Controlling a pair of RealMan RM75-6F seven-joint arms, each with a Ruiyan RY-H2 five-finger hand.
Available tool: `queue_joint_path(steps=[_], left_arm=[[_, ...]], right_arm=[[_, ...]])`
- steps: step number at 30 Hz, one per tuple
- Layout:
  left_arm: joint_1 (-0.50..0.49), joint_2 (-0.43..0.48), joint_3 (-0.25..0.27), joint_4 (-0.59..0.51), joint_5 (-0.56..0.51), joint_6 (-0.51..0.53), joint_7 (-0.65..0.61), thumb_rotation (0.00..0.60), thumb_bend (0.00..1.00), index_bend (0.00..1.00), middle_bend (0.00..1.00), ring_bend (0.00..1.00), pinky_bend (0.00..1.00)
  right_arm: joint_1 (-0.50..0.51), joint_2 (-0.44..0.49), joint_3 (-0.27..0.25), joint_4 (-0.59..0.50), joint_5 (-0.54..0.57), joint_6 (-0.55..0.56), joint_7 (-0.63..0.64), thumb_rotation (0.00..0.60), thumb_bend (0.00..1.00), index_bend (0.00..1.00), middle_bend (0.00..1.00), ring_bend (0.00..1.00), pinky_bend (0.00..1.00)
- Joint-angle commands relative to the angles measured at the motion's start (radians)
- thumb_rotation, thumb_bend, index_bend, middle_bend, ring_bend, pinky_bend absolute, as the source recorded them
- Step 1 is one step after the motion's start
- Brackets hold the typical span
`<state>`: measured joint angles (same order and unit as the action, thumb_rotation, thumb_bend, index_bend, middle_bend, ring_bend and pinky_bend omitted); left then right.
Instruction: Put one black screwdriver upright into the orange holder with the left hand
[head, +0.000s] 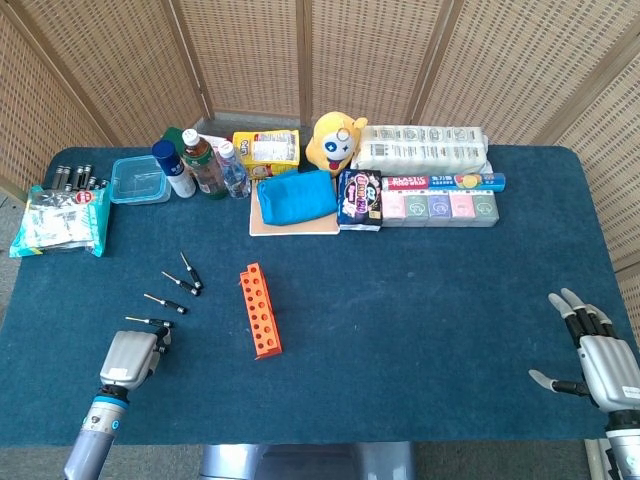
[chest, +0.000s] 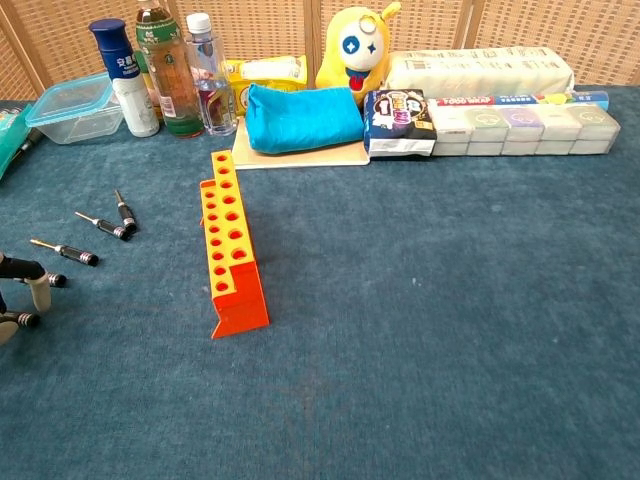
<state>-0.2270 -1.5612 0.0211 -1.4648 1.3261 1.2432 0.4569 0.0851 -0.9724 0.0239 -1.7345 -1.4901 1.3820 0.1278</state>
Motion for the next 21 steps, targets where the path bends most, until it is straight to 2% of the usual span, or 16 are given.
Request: queue_joint_path(steps=[1,21], left_arm=[[0.000,-0.002,-0.002,0.002,-0.001,0.001,0.002,0.600,0.43,0.45,1.00,1.00,1.00],[-0.003,-0.014,-0.001,0.013,-0.012,-0.013,0.006,0.600,0.43,0.45,1.00,1.00,1.00]], right_arm=[[0.000,0.001,0.000,0.000,0.001,-0.001,0.001,0.524,0.00,0.01,0.02,0.11,0.06],[0.003,0.003,-0.002,-0.003,0.002,-0.008,-0.002,0.523,0.00,0.01,0.02,0.11,0.06]])
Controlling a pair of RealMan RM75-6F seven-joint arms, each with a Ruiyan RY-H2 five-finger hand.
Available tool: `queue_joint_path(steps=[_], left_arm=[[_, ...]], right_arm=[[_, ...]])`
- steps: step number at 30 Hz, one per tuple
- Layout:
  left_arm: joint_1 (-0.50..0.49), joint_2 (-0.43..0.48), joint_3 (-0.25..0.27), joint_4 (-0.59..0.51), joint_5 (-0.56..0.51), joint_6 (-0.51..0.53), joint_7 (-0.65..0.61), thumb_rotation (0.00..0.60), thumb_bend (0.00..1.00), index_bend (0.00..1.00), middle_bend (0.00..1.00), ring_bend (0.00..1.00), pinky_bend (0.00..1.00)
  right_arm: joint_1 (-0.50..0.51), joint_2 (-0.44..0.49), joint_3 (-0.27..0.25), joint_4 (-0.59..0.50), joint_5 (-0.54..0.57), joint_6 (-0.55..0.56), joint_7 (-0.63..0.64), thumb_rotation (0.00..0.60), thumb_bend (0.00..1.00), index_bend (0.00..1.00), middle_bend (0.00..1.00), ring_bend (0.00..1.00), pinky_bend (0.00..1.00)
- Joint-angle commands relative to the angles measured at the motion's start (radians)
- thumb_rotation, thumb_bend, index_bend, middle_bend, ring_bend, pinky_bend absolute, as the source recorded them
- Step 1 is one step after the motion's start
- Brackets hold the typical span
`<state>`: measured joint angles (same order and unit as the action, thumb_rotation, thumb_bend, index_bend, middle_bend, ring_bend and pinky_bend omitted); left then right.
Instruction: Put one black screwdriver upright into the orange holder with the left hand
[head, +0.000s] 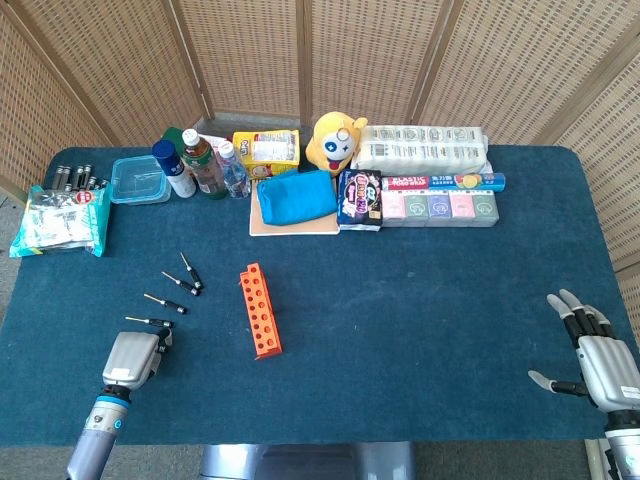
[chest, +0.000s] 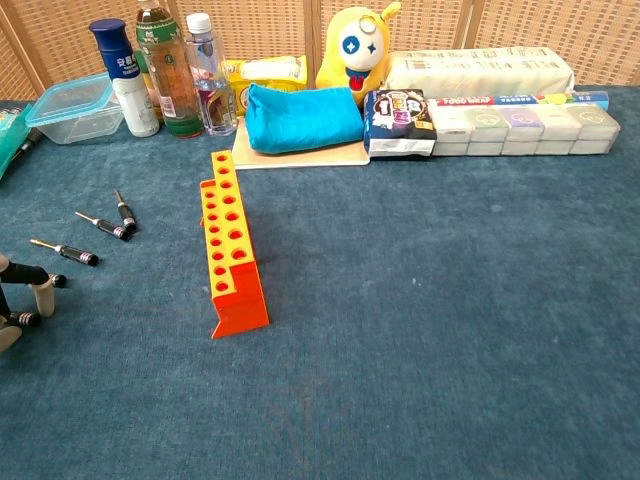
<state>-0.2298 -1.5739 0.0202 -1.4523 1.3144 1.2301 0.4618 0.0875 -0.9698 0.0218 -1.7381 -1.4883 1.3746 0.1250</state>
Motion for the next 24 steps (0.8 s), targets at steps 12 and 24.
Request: queue_joint_path(steps=[12,24], left_arm=[[0.000,-0.013,0.000,0.009,-0.008,-0.003,0.013,0.600,0.47,0.55,1.00,1.00,1.00],[0.003,0.004,-0.002,-0.011,0.001,0.011,0.003,0.600,0.47,0.56,1.00,1.00,1.00]], right_arm=[[0.001,0.003,-0.001,0.001,-0.002,-0.003,0.006,0.524,0.00,0.01,0.02,0.11,0.06],[0.003,0.005,-0.004,-0.002,0.000,-0.009,0.004,0.524,0.00,0.01,0.02,0.11,0.06]])
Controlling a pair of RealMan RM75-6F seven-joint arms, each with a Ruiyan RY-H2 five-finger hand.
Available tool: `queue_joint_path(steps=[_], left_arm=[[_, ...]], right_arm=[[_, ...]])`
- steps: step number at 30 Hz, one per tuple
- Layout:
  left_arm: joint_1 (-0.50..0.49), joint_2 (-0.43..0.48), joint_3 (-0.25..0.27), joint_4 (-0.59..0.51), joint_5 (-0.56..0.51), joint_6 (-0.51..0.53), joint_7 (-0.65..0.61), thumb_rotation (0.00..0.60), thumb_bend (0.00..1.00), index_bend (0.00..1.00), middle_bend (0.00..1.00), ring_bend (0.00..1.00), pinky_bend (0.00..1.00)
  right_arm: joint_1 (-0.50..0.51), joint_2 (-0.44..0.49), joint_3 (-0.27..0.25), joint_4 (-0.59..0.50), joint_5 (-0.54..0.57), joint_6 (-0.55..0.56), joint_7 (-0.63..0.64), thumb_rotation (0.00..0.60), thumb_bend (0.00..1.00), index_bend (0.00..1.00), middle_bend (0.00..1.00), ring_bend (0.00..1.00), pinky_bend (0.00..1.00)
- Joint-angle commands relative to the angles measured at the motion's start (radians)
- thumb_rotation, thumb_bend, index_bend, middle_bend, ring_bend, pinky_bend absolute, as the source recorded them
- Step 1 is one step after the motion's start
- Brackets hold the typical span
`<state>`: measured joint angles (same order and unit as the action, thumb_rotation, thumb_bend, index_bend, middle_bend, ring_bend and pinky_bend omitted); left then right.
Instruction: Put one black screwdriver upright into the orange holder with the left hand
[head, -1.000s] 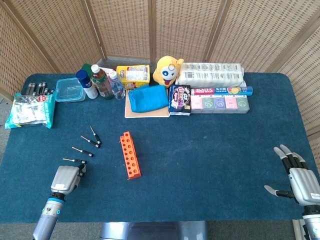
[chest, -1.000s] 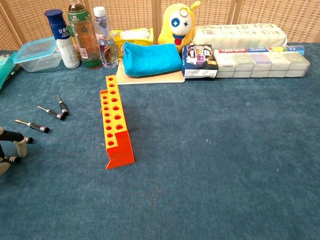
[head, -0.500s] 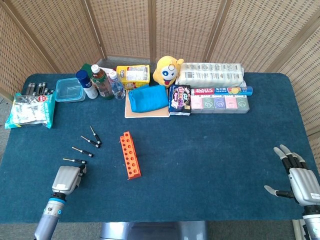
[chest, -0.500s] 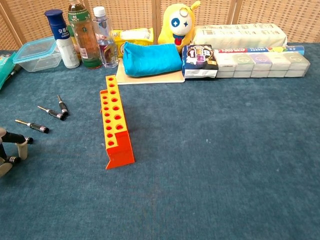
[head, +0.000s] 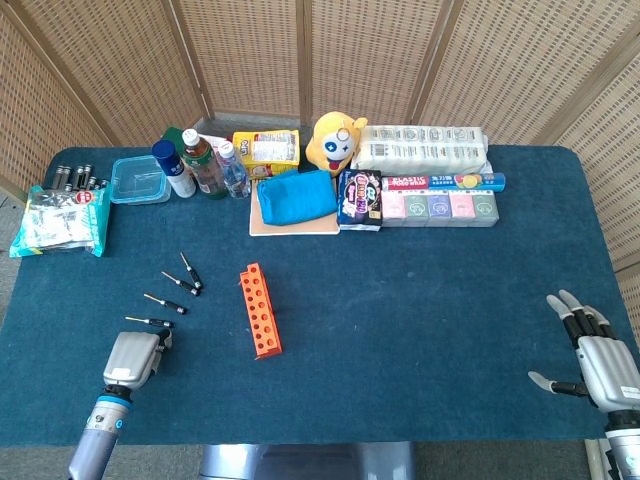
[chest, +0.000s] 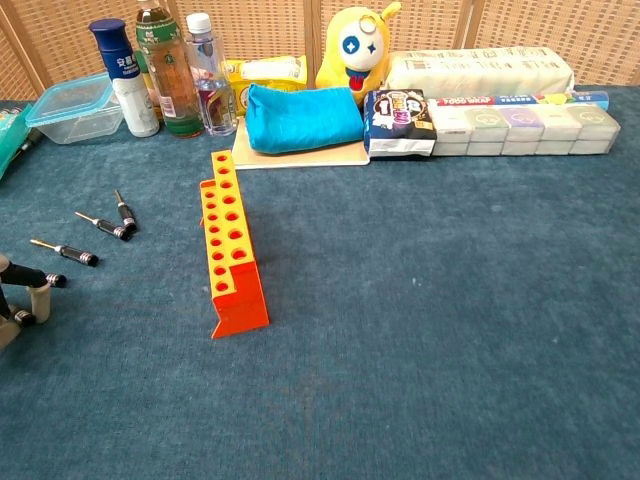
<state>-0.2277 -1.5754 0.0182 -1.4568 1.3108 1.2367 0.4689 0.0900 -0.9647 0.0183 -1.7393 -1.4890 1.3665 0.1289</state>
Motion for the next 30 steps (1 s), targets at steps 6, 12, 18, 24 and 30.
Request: queue_joint_path(steps=[6,12,18,24,30], left_arm=[[0.006,0.034,0.001,-0.043,0.029,0.029,-0.022,0.600,0.47,0.56,1.00,1.00,1.00],[0.008,0.065,0.000,-0.085,0.047,0.048,-0.027,0.600,0.47,0.56,1.00,1.00,1.00],[0.011,0.096,0.005,-0.135,0.074,0.064,-0.043,0.600,0.47,0.56,1.00,1.00,1.00],[0.021,0.145,0.008,-0.213,0.113,0.107,-0.050,0.600,0.47,0.56,1.00,1.00,1.00],[0.026,0.182,0.012,-0.263,0.141,0.127,-0.061,0.600,0.47,0.56,1.00,1.00,1.00]], right_arm=[[0.001,0.001,-0.001,-0.002,0.002,-0.004,-0.003,0.524,0.00,0.01,0.02,0.11,0.06],[0.002,0.000,-0.002,-0.003,0.003,-0.007,-0.007,0.524,0.00,0.01,0.02,0.11,0.06],[0.003,0.000,-0.002,-0.003,0.006,-0.010,-0.009,0.522,0.00,0.01,0.02,0.11,0.06],[0.005,-0.001,-0.001,-0.001,0.011,-0.015,-0.010,0.524,0.00,0.01,0.02,0.12,0.06],[0.005,-0.001,-0.002,-0.002,0.012,-0.017,-0.013,0.524,0.00,0.01,0.02,0.13,0.06]])
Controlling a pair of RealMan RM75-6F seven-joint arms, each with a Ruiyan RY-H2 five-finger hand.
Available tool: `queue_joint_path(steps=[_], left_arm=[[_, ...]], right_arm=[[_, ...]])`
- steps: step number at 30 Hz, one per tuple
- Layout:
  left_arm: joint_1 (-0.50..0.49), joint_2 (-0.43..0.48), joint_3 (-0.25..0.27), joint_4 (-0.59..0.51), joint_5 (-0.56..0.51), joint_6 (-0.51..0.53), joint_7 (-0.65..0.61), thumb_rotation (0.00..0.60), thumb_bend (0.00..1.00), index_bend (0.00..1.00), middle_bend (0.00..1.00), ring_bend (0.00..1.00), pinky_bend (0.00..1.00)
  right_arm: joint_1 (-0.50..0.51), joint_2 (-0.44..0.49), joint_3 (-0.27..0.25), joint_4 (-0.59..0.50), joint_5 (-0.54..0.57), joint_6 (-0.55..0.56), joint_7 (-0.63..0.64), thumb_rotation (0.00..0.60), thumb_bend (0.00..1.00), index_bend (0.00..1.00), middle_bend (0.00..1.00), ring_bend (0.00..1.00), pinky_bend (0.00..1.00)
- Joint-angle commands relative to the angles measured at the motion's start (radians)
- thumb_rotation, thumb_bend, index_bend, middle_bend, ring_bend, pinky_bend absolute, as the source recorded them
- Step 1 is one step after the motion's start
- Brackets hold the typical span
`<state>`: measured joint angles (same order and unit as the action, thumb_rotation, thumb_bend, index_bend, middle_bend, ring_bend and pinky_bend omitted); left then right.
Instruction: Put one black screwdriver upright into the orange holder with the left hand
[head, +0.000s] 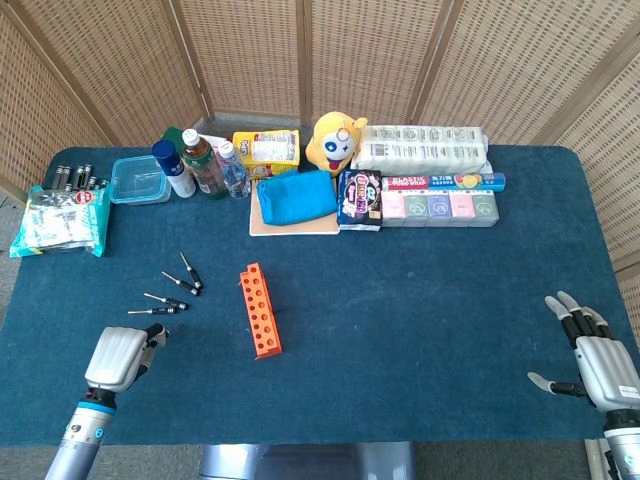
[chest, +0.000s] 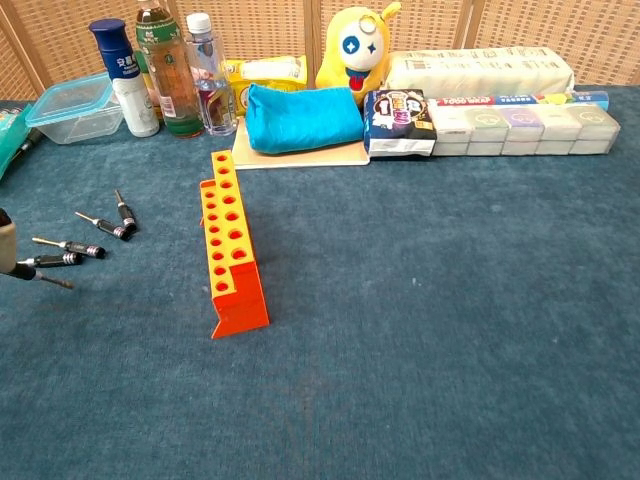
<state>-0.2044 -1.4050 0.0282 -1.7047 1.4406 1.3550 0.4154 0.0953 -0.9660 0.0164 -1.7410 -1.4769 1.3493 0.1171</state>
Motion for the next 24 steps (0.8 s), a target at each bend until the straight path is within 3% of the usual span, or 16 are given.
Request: queue_joint_path(steps=[1,15,24], left_arm=[[0.003,0.019,0.002,-0.026,0.021,0.013,-0.015,0.600,0.47,0.56,1.00,1.00,1.00],[-0.012,0.102,-0.005,-0.138,0.073,0.012,-0.084,0.600,0.47,0.56,1.00,1.00,1.00],[-0.084,0.364,-0.031,-0.412,0.090,-0.081,-0.187,0.600,0.47,0.56,1.00,1.00,1.00]], right_arm=[[0.000,0.000,-0.001,-0.001,0.000,0.000,-0.002,0.525,0.00,0.01,0.02,0.13,0.06],[0.002,-0.004,-0.003,-0.002,0.005,-0.010,-0.018,0.522,0.00,0.01,0.02,0.13,0.06],[0.005,-0.011,-0.004,-0.002,0.010,-0.017,-0.035,0.524,0.00,0.00,0.02,0.13,0.06]])
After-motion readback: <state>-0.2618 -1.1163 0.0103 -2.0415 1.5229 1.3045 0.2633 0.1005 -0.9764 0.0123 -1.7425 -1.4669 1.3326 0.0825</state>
